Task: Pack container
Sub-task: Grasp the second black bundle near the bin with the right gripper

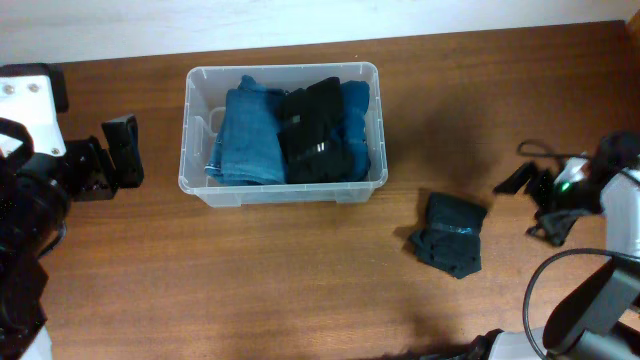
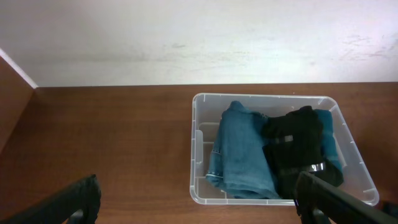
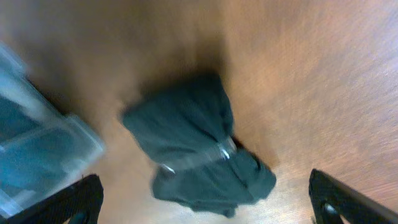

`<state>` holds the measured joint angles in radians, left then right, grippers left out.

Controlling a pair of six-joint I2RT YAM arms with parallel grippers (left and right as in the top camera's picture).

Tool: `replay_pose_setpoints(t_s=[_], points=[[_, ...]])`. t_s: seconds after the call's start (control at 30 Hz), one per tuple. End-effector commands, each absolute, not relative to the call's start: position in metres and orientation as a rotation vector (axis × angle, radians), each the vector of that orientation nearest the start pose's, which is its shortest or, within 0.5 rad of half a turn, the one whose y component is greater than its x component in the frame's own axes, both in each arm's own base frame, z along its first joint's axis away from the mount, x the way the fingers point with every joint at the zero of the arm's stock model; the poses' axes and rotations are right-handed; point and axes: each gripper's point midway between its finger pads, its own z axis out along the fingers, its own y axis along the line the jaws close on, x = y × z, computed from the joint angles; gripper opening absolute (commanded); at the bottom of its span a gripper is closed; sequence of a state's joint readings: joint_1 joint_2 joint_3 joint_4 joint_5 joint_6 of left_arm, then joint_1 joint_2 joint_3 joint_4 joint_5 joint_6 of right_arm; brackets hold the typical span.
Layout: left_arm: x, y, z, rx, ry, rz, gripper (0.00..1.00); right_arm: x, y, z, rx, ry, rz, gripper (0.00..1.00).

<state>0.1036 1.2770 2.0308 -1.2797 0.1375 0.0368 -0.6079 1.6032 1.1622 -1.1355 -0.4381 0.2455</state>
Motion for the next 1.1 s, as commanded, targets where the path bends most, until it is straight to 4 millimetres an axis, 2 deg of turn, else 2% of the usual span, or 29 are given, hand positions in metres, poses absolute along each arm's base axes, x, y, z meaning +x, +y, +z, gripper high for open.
replay_pose_setpoints(t_s=[0.0,0.13,0.23,0.3,0.37,0.4,0.43,0.5,0.57,0.6,0.7,0.8,0.83,0.9,1.0,1.07], points=[[0.291,0.009,0.458,0.007,2.081,-0.047,0.99,0.249,-0.071,0.068,1.215,2.795,0.741,0.98],[0.291,0.009,0.458,0.007,2.081,-0.047,0.99,0.236,-0.037,0.032,1.145,2.842,0.821,0.98],[0.291,0.009,0.458,0.006,2.081,-0.048,0.99,0.234,-0.019,0.014,1.060,2.837,0.867,0.99],[0.291,0.009,0.458,0.006,2.081,-0.048,0.99,0.235,-0.008,0.005,1.000,2.820,0.901,0.92],[0.291,0.009,0.458,0.007,2.081,-0.047,0.99,0.237,-0.003,0.001,0.962,2.804,0.917,0.71],[0.291,0.009,0.458,0.007,2.081,-0.047,0.99,0.238,-0.003,0.001,0.956,2.802,0.917,0.49],[0.291,0.009,0.458,0.007,2.081,-0.047,0.99,0.238,-0.002,0.001,0.955,2.800,0.920,0.35],[0.291,0.009,0.458,0.006,2.081,-0.048,0.99,0.243,-0.002,0.007,0.942,2.782,0.937,0.22],[0.291,0.009,0.458,0.007,2.081,-0.047,0.99,0.248,-0.002,0.018,0.923,2.761,0.953,0.16],[0.291,0.009,0.458,0.007,2.081,-0.047,0.99,0.253,-0.002,0.027,0.909,2.743,0.967,0.15],[0.291,0.009,0.458,0.007,2.081,-0.047,0.99,0.271,0.002,0.068,0.824,2.647,1.047,0.11],[0.291,0.009,0.458,0.006,2.081,-0.048,0.99,0.297,0.013,0.134,0.644,2.482,1.158,0.10],[0.291,0.009,0.458,0.007,2.081,-0.047,0.99,0.305,0.020,0.163,0.556,2.408,1.209,0.10],[0.291,0.009,0.458,0.007,2.081,-0.047,0.99,0.317,0.032,0.208,0.453,2.314,1.252,0.09],[0.291,0.009,0.458,0.006,2.081,-0.048,1.00,0.331,0.058,0.266,0.268,2.216,1.242,0.09],[0.291,0.009,0.458,0.007,2.081,-0.047,1.00,0.337,0.080,0.293,0.135,2.162,1.251,0.09]])
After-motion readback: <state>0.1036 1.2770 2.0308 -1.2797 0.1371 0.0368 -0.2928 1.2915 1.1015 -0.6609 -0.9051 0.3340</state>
